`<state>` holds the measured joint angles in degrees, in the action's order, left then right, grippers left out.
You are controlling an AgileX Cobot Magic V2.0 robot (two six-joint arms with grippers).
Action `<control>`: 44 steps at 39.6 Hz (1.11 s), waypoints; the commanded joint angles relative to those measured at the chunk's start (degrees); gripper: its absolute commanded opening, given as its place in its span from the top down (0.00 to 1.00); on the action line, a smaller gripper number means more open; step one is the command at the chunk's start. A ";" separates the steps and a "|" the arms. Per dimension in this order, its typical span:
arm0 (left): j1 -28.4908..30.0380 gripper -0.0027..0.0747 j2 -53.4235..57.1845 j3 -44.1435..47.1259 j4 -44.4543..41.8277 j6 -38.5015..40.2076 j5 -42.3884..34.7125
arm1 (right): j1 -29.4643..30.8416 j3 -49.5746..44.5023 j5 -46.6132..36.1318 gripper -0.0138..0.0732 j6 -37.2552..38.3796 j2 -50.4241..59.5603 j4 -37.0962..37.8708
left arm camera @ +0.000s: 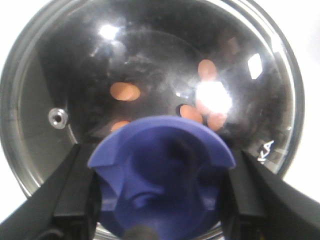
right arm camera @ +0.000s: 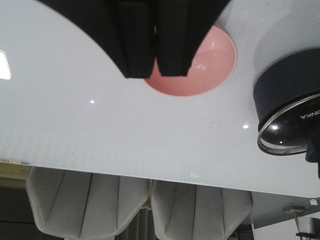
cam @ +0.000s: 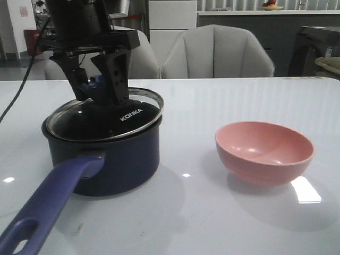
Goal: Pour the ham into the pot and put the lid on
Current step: 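Lower the glass lid onto the saucepan opening, then open the left gripper and raise it off the knob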
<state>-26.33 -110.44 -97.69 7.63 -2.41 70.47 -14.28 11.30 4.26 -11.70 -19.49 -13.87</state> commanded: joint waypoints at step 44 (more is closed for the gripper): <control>-0.31 0.18 20.51 3.55 -4.72 0.26 2.20 | -0.01 1.56 -4.83 0.68 -0.22 -0.34 -0.23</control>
<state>-26.33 -95.98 -95.30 3.85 -2.41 70.79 -14.28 11.30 4.26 -11.70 -19.49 -13.87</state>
